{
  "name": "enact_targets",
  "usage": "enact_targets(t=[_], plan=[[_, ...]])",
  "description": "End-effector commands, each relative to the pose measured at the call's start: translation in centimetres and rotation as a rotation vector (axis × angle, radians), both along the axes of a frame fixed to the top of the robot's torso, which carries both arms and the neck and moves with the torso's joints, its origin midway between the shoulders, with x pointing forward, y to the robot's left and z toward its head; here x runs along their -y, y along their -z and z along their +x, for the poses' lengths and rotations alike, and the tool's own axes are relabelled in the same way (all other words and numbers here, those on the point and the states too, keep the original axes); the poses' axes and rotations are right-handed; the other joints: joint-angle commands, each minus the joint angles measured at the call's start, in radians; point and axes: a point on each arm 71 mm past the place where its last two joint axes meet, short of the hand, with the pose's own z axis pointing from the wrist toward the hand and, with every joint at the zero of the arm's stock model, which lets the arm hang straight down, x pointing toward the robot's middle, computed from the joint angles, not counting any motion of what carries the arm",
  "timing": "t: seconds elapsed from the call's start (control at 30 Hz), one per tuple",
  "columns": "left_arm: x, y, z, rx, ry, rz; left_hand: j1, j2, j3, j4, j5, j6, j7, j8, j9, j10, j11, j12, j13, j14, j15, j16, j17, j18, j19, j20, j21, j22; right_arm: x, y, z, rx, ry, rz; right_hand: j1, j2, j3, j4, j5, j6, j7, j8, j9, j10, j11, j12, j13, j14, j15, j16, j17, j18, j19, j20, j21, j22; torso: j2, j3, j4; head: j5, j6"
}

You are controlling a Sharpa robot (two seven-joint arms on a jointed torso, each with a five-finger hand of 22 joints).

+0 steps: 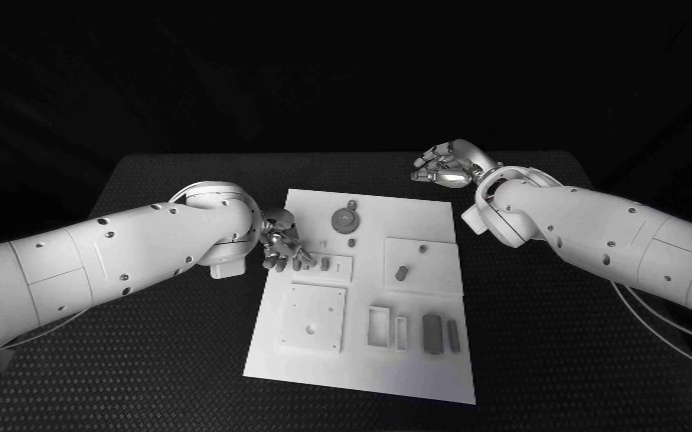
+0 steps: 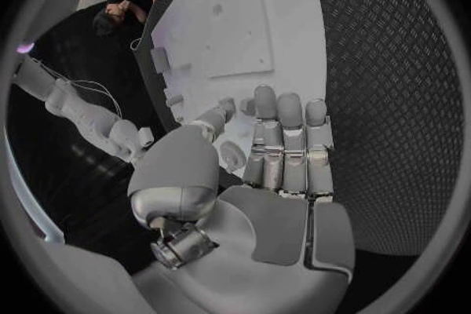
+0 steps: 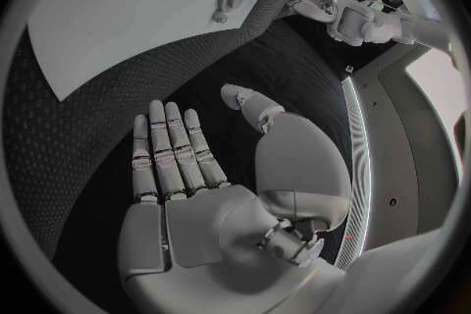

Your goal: Assemble the parts on the task board

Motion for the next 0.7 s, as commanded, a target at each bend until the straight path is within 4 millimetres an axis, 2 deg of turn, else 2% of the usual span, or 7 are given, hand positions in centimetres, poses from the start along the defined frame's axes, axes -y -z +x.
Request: enact_targets(t=[0.03, 0.1, 0.13, 0.17, 0.2, 0.47, 0.7], plan=[[0.19, 0.05, 0.09, 0.008, -0.004, -0.011, -0.002, 0.014, 0.001, -0.013, -0.006, -0.009, 0.0, -0.001, 0.001, -0.008, -0.001, 0.001, 0.002, -0.006, 0.0, 0.001, 0.002, -0.014, -0.001, -0.095, -0.005, 0.016, -0.2, 0.02, -0.03, -0.001, -0.015, 0.001, -0.007, 0.001, -0.002, 0.002, 0.005, -0.006, 0.032, 0.004, -0.001, 0.006, -0.001, -0.005, 0.0, 0.001, 0.006, -0.003, -0.001, -0.016, -0.004, 0.001, -0.003, 0.001, 0.0, 0.0004, 0.0004, 0.0, -0.001], [0.24, 0.14, 0.11, 0.006, -0.003, -0.01, -0.003, 0.015, 0.001, -0.017, -0.008, -0.008, 0.0, -0.001, 0.001, -0.008, -0.001, 0.0, 0.002, -0.005, 0.0, 0.001, 0.002, -0.015, 0.0, -0.095, -0.006, 0.016, -0.22, 0.02, -0.03, 0.0, -0.015, 0.001, -0.007, 0.001, -0.002, 0.002, 0.005, -0.006, 0.032, 0.004, -0.001, 0.006, -0.001, -0.005, 0.0, 0.001, 0.006, -0.003, -0.001, -0.016, -0.004, 0.001, -0.003, 0.001, 0.0, 0.0003, 0.0004, 0.0, -0.001], [0.27, 0.23, 0.11, 0.003, -0.001, -0.007, -0.005, 0.02, 0.001, -0.023, -0.022, -0.008, 0.0, -0.001, 0.002, -0.008, -0.001, 0.0, 0.002, -0.005, 0.0, 0.001, 0.002, -0.015, 0.0, -0.095, -0.007, 0.017, -0.22, 0.02, -0.03, 0.0, -0.015, 0.001, -0.007, 0.001, -0.002, 0.002, 0.005, -0.006, 0.032, 0.004, -0.001, 0.006, -0.001, -0.005, 0.0, 0.001, 0.006, -0.003, -0.001, -0.016, -0.004, 0.001, -0.003, 0.001, 0.0, 0.0002, 0.0002, -0.001, -0.001], [0.28, 0.3, 0.09, 0.001, 0.0, -0.005, -0.004, 0.027, 0.001, -0.032, -0.061, -0.009, 0.0, -0.001, 0.002, -0.008, 0.0, 0.0, 0.003, -0.006, 0.0, 0.0, 0.003, -0.015, 0.0, -0.095, -0.008, 0.017, -0.23, 0.02, -0.03, -0.001, -0.016, 0.001, -0.007, 0.001, -0.002, 0.002, 0.005, -0.006, 0.032, 0.004, -0.001, 0.006, -0.001, -0.005, 0.0, 0.001, 0.006, -0.003, -0.001, -0.016, -0.004, 0.001, -0.003, 0.001, 0.0, 0.0001, 0.0003, -0.001, -0.002], [0.28, 0.38, 0.06, 0.0, 0.0, -0.003, -0.004, 0.032, 0.002, -0.036, -0.074, -0.009, 0.0, -0.002, 0.002, -0.007, -0.001, 0.0, 0.003, -0.005, 0.0, 0.0, 0.003, -0.015, 0.001, -0.095, -0.009, 0.017, -0.24, 0.02, -0.03, -0.001, -0.016, 0.001, -0.007, 0.001, -0.002, 0.002, 0.005, -0.006, 0.032, 0.004, -0.001, 0.006, -0.001, -0.005, 0.0, 0.001, 0.006, -0.003, -0.001, -0.017, -0.004, 0.001, -0.003, 0.001, -0.001, 0.0002, 0.0003, -0.001, -0.002], [0.36, 0.72, -0.07, -0.008, 0.007, -0.003, 0.004, 0.039, 0.01, -0.065, -0.09, -0.005, -0.001, -0.001, 0.004, -0.004, -0.002, -0.001, 0.004, -0.004, -0.001, 0.0, 0.005, -0.015, 0.003, -0.095, -0.012, 0.018, -0.23, 0.04, -0.04, -0.002, -0.016, 0.001, -0.007, 0.001, -0.002, 0.002, 0.006, -0.006, 0.032, 0.004, -0.001, 0.006, 0.0, -0.005, 0.0, 0.001, 0.006, -0.003, -0.001, -0.017, -0.005, 0.001, -0.003, 0.002, 0.0, 0.0011, -0.0007, -0.001, -0.003], [0.53, 0.87, -0.25, -0.025, 0.01, -0.018, 0.03, 0.047, 0.03, -0.127, -0.09, 0.001, -0.002, 0.0, 0.006, 0.002, -0.003, -0.003, 0.005, 0.0, -0.001, -0.001, 0.006, -0.017, 0.009, -0.095, -0.013, 0.019, -0.23, 0.05, -0.04, -0.002, -0.016, 0.001, -0.007, 0.001, -0.002, 0.002, 0.006, -0.006, 0.032, 0.004, -0.002, 0.006, 0.0, -0.005, 0.0, 0.001, 0.006, -0.003, -0.002, -0.017, -0.005, 0.001, -0.003, 0.002, -0.001, 0.001, 0.0, -0.002, -0.005]])
